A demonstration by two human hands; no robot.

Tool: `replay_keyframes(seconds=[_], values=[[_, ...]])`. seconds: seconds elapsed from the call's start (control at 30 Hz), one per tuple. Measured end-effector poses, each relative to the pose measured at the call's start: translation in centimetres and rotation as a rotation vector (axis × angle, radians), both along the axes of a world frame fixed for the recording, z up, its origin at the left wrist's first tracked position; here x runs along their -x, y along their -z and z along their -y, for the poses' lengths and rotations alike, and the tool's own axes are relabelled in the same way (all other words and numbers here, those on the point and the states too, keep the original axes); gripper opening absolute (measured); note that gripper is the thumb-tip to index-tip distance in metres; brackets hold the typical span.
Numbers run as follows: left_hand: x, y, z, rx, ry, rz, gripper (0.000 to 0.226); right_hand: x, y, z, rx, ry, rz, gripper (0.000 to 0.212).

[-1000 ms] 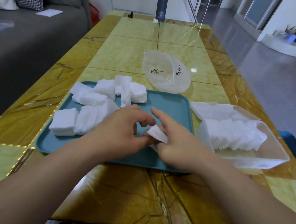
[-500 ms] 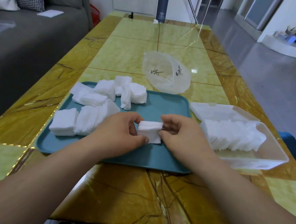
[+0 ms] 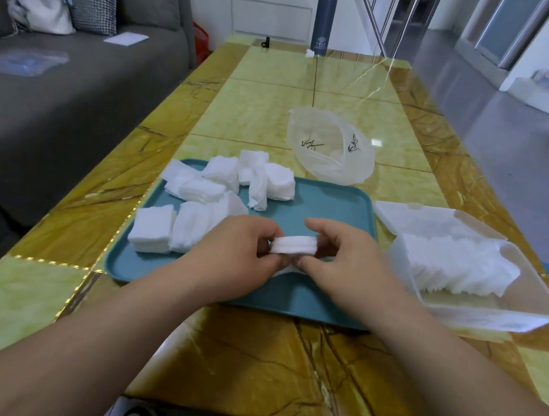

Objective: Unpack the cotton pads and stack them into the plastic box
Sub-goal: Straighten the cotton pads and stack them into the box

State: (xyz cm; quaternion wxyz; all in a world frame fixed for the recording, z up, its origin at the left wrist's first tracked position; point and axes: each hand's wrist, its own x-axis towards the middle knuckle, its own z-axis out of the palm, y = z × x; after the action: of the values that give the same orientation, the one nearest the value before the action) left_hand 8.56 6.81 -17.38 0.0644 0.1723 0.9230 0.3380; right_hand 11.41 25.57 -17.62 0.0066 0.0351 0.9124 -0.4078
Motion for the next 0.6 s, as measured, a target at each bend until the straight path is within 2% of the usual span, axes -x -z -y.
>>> replay_keyframes(seconds=[0.03, 0.1, 0.17, 0.23, 0.27, 0.33, 0.4, 0.47, 0.6], values=[[-0.1, -0.1, 0.2, -0.011, 0.006, -0.011, 0.003, 0.1, -0.1, 0.2, -0.034, -0.013, -0.014, 0.033], [-0.4, -0.4, 1.0, -0.021, -0.028, -0.07, 0.012, 0.2, -0.3, 0.8, -0.06, -0.02, -0.056, 0.009], [-0.2, -0.9, 2.2, 0.02, -0.129, -0.262, 0.024, 0.3, -0.2, 1.4, 0.0, 0.0, -0.079, 0.015], [0.0, -1.6, 3.7, 0.164, -0.27, -0.456, 0.044, 0.5, -0.2, 2.0, 0.075, 0.033, -0.085, 0.016], [0.0, -2.0, 4.5, 0.281, -0.336, -0.436, 0.058, 0.6, -0.3, 2.3, 0.113, 0.051, -0.08, 0.016], [-0.1, -2.1, 5.8, 0.45, -0.398, -0.165, 0.086, 0.8, -0.2, 2.7, 0.192, 0.09, -0.059, 0.017], [-0.3, -1.5, 6.6, 0.43, -0.388, 0.107, 0.103, 0.9, -0.3, 3.2, 0.227, 0.11, -0.042, 0.017], [-0.3, -0.5, 6.6, 0.413, -0.343, 0.165, 0.103, 1.0, -0.3, 3.5, 0.24, 0.115, -0.035, 0.017], [0.7, 0.8, 5.1, 0.432, -0.278, 0.084, 0.088, 1.0, -0.5, 3.3, 0.252, 0.146, -0.055, 0.017]])
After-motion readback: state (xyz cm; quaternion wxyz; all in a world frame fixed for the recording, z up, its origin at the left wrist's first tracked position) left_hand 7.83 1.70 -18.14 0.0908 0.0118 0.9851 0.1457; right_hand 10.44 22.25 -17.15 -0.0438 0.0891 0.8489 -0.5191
